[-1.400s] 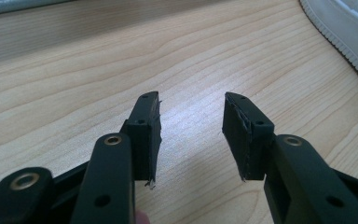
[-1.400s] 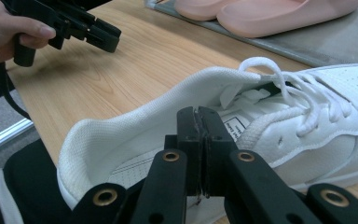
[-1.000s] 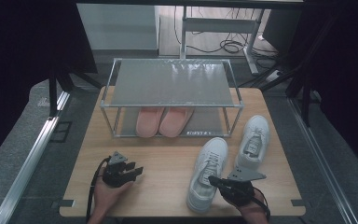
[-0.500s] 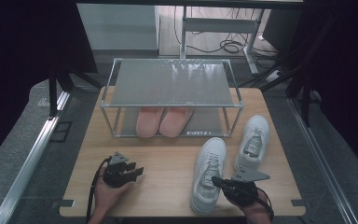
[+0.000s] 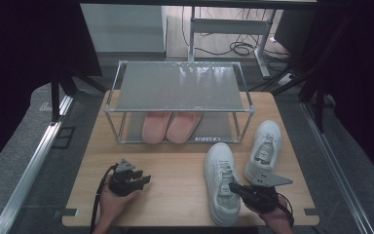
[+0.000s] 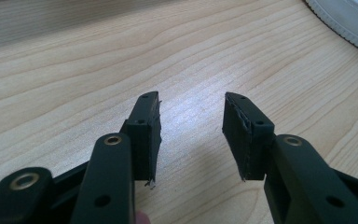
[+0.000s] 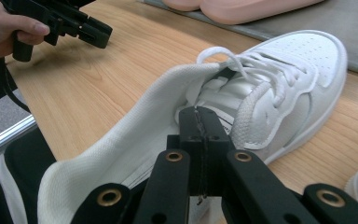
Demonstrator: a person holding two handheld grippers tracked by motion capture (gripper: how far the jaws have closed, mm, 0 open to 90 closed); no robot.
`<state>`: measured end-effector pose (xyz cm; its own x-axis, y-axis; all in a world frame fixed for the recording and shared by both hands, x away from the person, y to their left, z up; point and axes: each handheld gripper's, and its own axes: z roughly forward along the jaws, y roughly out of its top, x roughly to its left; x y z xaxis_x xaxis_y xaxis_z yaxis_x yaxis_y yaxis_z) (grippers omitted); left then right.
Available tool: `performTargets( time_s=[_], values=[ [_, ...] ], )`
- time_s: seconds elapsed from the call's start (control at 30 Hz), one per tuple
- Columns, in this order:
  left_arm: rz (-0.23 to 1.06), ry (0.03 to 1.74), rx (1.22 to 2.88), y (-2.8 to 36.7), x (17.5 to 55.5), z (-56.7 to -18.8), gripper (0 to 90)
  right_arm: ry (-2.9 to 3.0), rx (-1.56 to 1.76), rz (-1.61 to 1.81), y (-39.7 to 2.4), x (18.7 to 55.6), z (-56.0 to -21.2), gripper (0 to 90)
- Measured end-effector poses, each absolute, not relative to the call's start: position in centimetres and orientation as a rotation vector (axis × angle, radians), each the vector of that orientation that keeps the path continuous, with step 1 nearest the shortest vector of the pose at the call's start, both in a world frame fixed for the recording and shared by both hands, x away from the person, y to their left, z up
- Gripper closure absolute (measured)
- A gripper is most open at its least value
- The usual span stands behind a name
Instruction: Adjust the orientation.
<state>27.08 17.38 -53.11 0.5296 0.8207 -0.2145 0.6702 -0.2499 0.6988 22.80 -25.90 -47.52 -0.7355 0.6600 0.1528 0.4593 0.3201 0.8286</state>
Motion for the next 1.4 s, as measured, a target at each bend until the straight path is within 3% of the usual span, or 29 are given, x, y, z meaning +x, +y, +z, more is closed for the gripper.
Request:
performTargets(
  time_s=[1.23,1.4],
  values=[
    [0.241,1.217,2.01,17.3,27.2,-53.5,57.2,2.325,1.071,1.331,-28.8,24.7,-47.3,89.9],
    [0.239,1.218,2.009,17.3,27.2,-53.5,57.2,2.287,1.052,1.377,-29.0,24.2,-46.2,83.4]
  ],
)
